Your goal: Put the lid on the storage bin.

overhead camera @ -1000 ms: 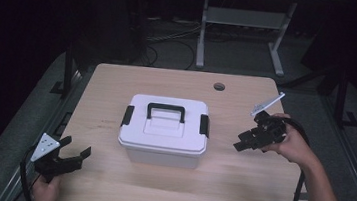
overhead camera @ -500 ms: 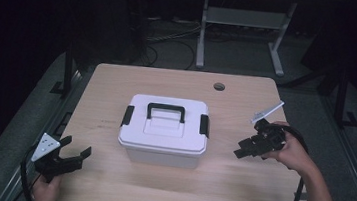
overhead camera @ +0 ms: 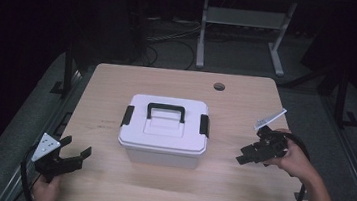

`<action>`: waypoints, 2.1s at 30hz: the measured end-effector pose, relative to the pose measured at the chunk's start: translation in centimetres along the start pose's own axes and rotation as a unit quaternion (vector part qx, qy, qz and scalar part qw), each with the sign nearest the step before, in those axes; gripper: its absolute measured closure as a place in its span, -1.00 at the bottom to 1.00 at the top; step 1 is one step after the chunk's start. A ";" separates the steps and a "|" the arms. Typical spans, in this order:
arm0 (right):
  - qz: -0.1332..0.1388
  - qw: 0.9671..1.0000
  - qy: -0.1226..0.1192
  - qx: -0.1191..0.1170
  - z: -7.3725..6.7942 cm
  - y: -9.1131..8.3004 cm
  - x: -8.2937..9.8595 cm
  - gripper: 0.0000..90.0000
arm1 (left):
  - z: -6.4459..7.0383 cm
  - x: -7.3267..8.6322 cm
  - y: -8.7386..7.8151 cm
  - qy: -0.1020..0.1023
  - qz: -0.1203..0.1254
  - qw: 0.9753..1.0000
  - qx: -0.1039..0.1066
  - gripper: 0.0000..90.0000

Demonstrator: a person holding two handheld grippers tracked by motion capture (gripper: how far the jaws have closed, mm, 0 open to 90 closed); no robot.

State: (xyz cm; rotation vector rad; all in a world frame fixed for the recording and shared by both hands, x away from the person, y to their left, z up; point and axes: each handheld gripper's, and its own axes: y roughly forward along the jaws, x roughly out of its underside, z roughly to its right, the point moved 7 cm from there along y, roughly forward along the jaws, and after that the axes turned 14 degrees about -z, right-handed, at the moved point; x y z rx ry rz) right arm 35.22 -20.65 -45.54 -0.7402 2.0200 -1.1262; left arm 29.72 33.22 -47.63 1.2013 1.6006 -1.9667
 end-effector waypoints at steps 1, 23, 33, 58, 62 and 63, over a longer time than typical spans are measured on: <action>0.001 1.000 -0.001 0.000 0.0 0.1 0.1 0.00 | 0.0 0.0 0.0 0.000 0.000 1.000 0.000 -0.69; 0.002 1.000 0.015 -0.012 -0.1 1.1 2.7 -0.01 | 0.0 0.1 -0.1 0.001 0.000 1.000 -0.002 -0.69; 0.006 1.000 0.017 -0.015 -0.3 1.4 3.6 -0.02 | 0.0 0.1 -0.2 0.000 0.001 1.000 -0.002 -0.69; 0.025 0.999 0.023 -0.017 -1.0 1.7 5.7 -0.04 | 0.3 0.0 -0.2 0.003 0.001 1.000 -0.003 -0.69; 0.028 0.999 0.022 -0.016 -1.2 1.4 5.7 -0.06 | 0.3 0.0 -0.2 0.001 0.002 1.000 -0.002 -0.69; 0.030 0.999 0.021 -0.015 -1.3 1.3 5.7 -0.06 | 0.3 0.0 -0.2 0.001 0.001 1.000 -0.002 -0.69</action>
